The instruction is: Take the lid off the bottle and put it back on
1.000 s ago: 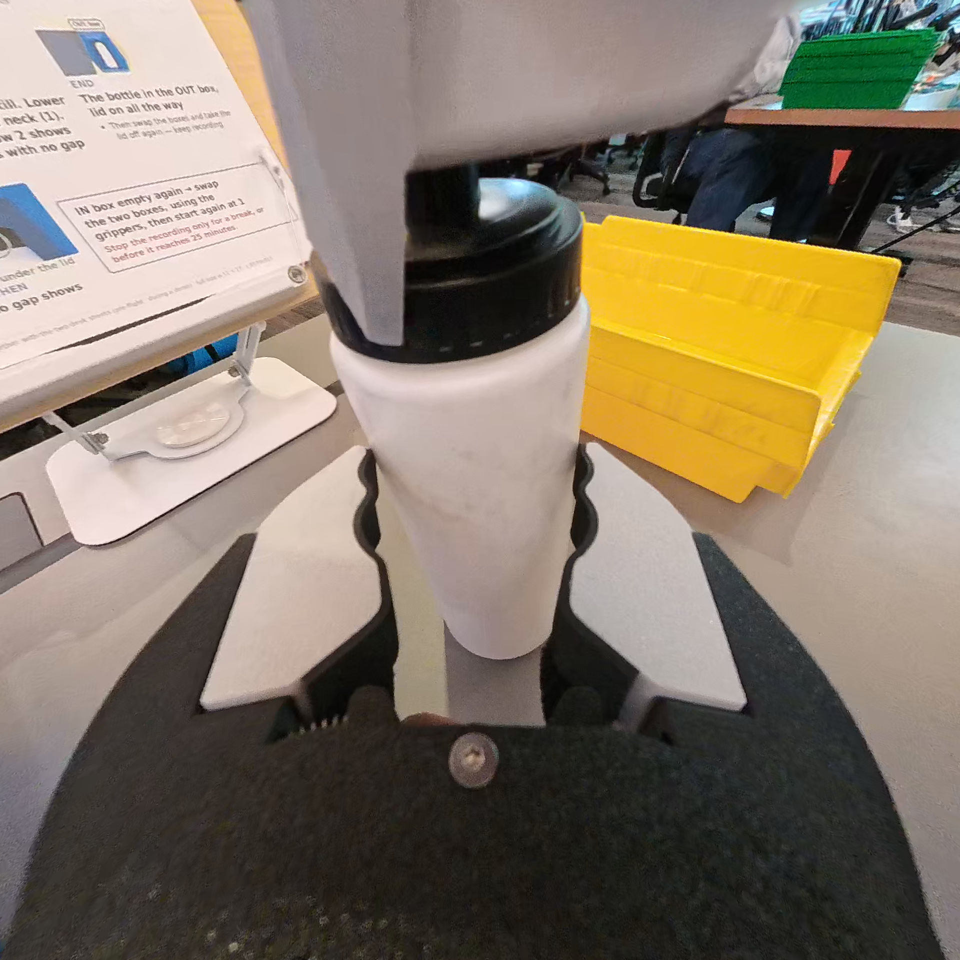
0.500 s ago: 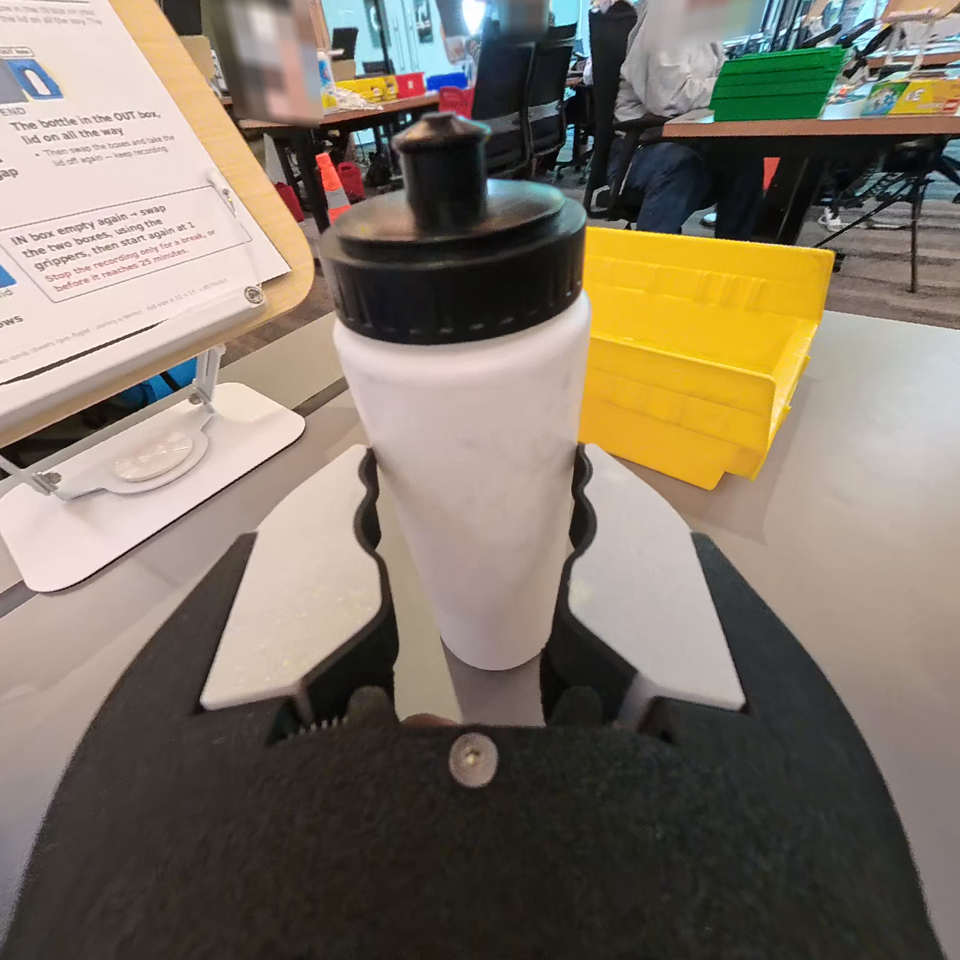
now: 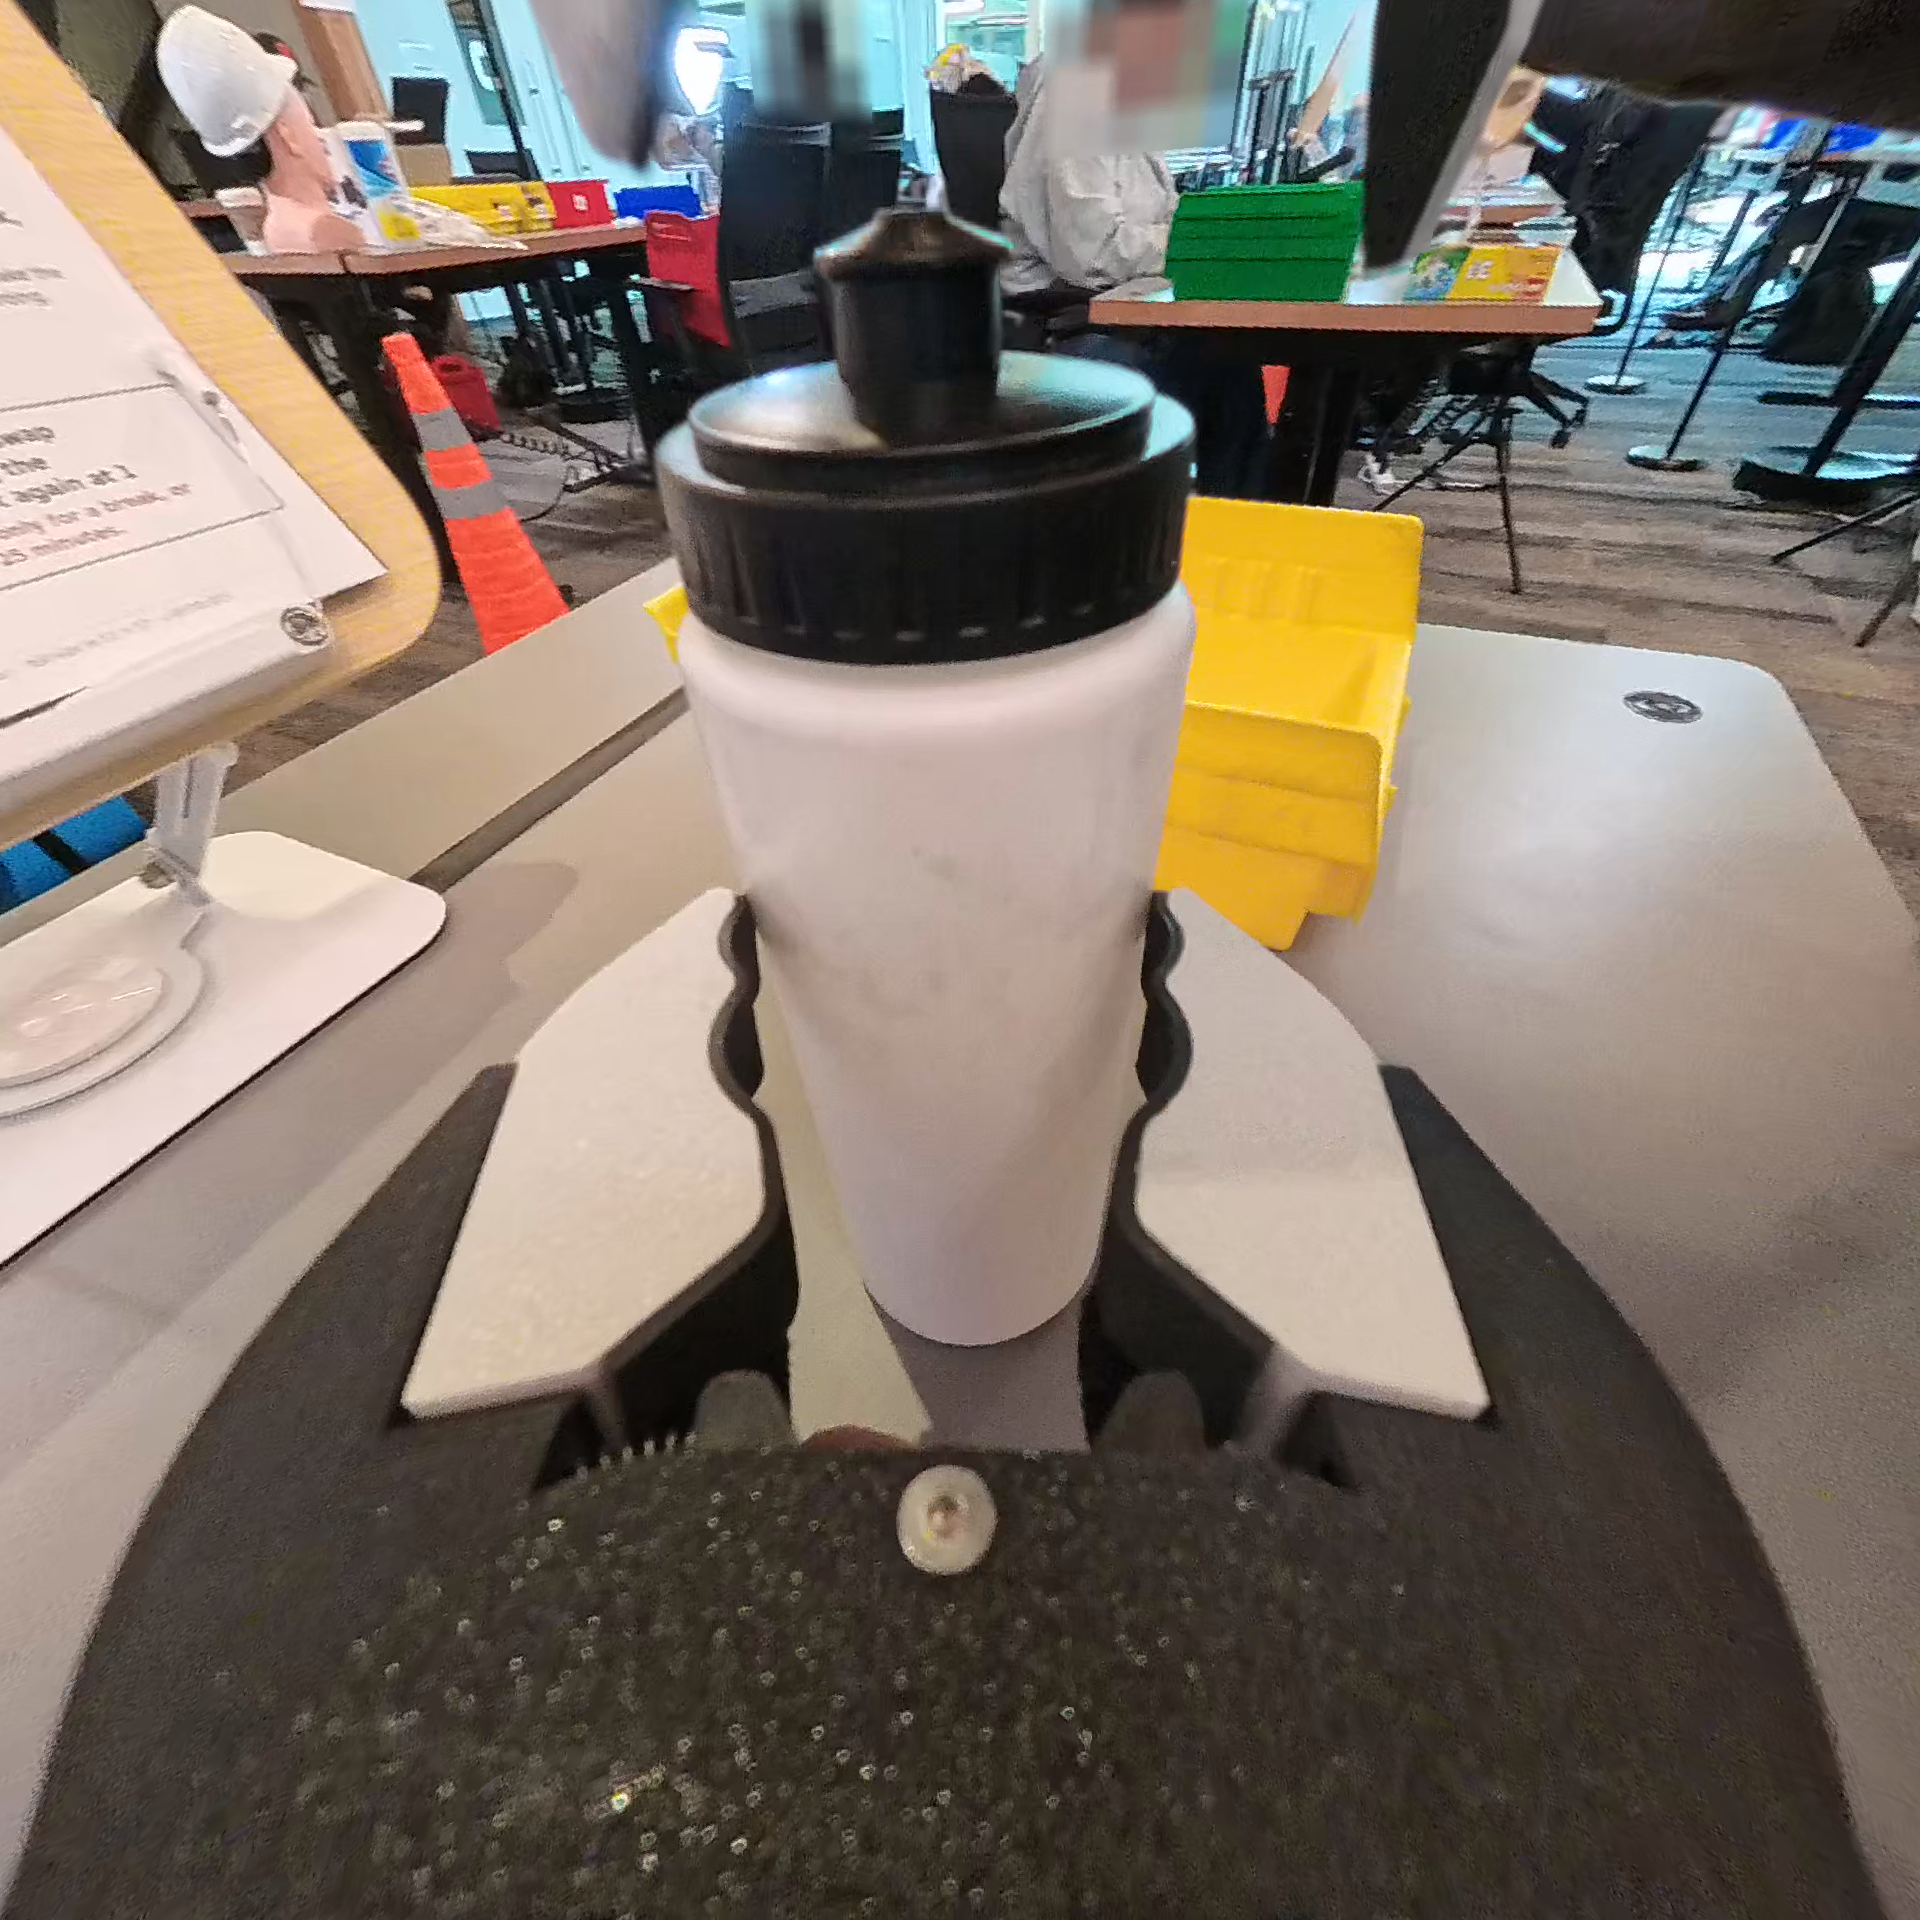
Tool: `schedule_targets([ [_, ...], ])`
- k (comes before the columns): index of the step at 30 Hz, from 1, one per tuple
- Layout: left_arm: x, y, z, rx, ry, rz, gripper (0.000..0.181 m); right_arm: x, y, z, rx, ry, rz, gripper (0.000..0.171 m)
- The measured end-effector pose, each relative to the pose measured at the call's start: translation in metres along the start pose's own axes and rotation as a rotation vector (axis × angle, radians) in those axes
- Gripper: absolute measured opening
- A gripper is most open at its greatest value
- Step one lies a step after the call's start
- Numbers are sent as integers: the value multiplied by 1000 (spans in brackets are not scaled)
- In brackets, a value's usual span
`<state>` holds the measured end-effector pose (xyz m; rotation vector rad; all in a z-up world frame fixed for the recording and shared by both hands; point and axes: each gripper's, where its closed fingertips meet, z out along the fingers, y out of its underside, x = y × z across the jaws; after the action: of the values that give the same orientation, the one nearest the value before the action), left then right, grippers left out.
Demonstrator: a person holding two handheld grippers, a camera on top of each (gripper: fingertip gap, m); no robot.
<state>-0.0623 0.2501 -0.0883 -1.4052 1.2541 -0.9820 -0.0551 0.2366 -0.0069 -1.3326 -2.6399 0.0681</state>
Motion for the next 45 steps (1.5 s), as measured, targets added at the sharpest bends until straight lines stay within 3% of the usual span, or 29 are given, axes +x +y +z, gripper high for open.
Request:
schedule_targets([
  [4,1,0,0,0,41,-2,71,4,0,10,6,-84,-132,87],
  [8,3,1,1,2,64,-5,71,10,-3,9,79,-141,-214,67],
  [19,4,2,3,1,90,-56,70,9,10,27,30,-202,-234,70],
  [28,2,2,3,-3,17,-64,70,12,10,28,95,-151,202,70],
  [40,5,3,3,-8,-95,-15,70,6,8,27,-33,-5,878,70],
  [45,1,4,3,-6,-104,-36,70,11,10,28,21,44,1099,71],
])
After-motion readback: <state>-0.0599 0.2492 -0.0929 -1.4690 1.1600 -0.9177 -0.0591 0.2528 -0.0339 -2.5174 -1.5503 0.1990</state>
